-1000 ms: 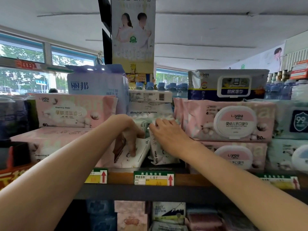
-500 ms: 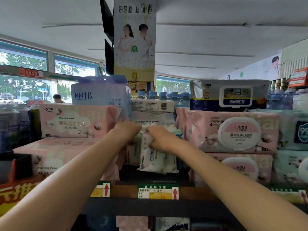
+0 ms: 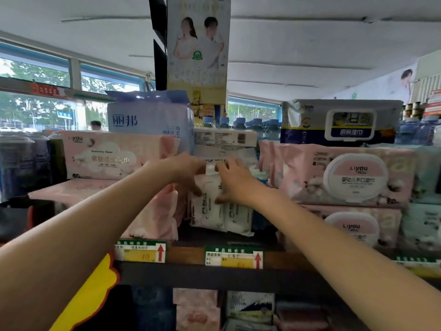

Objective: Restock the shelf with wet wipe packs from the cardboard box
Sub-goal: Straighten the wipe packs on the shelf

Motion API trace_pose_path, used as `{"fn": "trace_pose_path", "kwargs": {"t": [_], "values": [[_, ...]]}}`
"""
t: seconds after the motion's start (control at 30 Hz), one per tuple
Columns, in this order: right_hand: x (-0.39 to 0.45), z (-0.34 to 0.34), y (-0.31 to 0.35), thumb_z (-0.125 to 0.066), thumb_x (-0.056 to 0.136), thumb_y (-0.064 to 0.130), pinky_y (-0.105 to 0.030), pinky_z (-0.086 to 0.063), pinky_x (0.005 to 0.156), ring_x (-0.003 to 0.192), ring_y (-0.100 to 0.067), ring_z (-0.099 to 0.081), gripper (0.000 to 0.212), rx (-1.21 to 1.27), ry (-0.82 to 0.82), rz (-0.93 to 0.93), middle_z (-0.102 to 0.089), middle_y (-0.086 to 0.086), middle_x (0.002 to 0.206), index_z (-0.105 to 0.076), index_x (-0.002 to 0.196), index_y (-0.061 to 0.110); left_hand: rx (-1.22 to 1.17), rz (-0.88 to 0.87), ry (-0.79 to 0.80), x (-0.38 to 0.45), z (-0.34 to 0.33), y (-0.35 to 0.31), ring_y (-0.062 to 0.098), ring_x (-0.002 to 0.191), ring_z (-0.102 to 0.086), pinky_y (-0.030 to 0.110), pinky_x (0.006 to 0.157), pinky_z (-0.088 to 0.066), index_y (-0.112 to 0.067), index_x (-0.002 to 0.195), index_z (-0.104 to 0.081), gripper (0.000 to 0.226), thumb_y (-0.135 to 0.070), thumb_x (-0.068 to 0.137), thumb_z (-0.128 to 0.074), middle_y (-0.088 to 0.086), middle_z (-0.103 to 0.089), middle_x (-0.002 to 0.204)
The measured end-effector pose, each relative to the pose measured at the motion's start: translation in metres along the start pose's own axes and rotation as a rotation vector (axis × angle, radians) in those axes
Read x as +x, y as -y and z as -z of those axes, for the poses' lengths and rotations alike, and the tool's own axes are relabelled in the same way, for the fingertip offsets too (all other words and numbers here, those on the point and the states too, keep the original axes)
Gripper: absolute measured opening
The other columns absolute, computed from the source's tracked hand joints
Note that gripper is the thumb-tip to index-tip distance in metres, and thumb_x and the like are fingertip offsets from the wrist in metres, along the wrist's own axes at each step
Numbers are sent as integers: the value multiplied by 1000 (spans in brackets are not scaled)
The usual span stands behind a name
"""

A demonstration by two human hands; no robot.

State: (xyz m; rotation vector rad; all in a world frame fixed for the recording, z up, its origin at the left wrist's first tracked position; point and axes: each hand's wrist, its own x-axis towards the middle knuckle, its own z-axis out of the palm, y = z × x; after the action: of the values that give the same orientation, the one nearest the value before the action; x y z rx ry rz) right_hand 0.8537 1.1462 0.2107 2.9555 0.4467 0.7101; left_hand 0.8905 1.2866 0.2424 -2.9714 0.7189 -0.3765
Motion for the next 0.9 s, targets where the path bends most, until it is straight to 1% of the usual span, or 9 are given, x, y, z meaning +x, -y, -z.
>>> {"fn": "trace_pose_path", "kwargs": {"t": [0.13,0.27,0.37,0.43,0.53,0.67,0.77,0.83,0.9], "values": [[-16,6,-15,-58,85,11,-42,-31,105,128,-31,-33,58,-177,-6,27,-37,-13,137,-34,138,15,3,-57,-27,5,-8,-14,24,125,-39,41,105,-32,-24,128,-48,58,-45,77,-67,1,-51,133],[-22,3,-16,-53,86,4,-47,-29,105,126,-32,-40,61,-150,11,-15,-44,-9,134,-30,141,18,78,-91,8,9,-5,-28,20,128,-42,37,105,-32,-23,136,-42,59,-39,83,-63,-1,-49,138],[-22,2,-17,-53,83,-1,-43,-41,91,116,-32,-49,61,-50,27,-32,-46,-10,128,-33,137,17,284,-28,114,11,-4,-29,23,132,-40,42,107,-30,-26,142,-32,66,-38,84,-62,1,-43,144],[-21,2,-19,-51,82,-6,-40,-44,84,113,-31,-51,60,8,50,-42,-46,-10,127,-37,136,16,370,12,156,13,-6,-26,25,129,-42,42,107,-32,-26,141,-34,64,-34,84,-63,3,-47,140],[-19,8,-24,-48,84,-7,-42,-38,94,119,-29,-48,54,-3,81,-58,-47,-8,132,-42,132,18,440,39,122,12,-5,-22,25,122,-47,40,102,-37,-24,133,-44,54,-32,84,-64,5,-53,132],[-24,13,-27,-44,84,-8,-46,-29,101,120,-27,-45,47,-88,66,-72,-49,-7,126,-44,124,16,495,1,-5,10,-9,-29,23,126,-42,40,102,-34,-25,135,-42,53,-32,86,-61,3,-50,135],[-30,14,-23,-45,87,-1,-50,-24,107,131,-29,-29,50,-218,78,-97,-38,-11,137,-37,133,14,446,47,-102,9,-10,-34,28,126,-40,43,98,-39,-18,133,-37,65,-30,79,-70,9,-44,135],[-32,12,-21,-49,87,4,-51,-22,109,135,-30,-23,52,-248,87,-115,-32,-12,141,-34,136,14,331,83,-70,10,-11,-34,31,125,-41,45,95,-43,-14,134,-32,78,-31,72,-76,11,-40,134],[-33,6,-19,-53,86,5,-49,-26,108,135,-31,-24,54,-243,69,-114,-30,-12,142,-34,136,12,238,72,-11,11,-16,-35,31,126,-43,43,98,-43,-12,137,-26,89,-33,69,-78,12,-38,138]]}}
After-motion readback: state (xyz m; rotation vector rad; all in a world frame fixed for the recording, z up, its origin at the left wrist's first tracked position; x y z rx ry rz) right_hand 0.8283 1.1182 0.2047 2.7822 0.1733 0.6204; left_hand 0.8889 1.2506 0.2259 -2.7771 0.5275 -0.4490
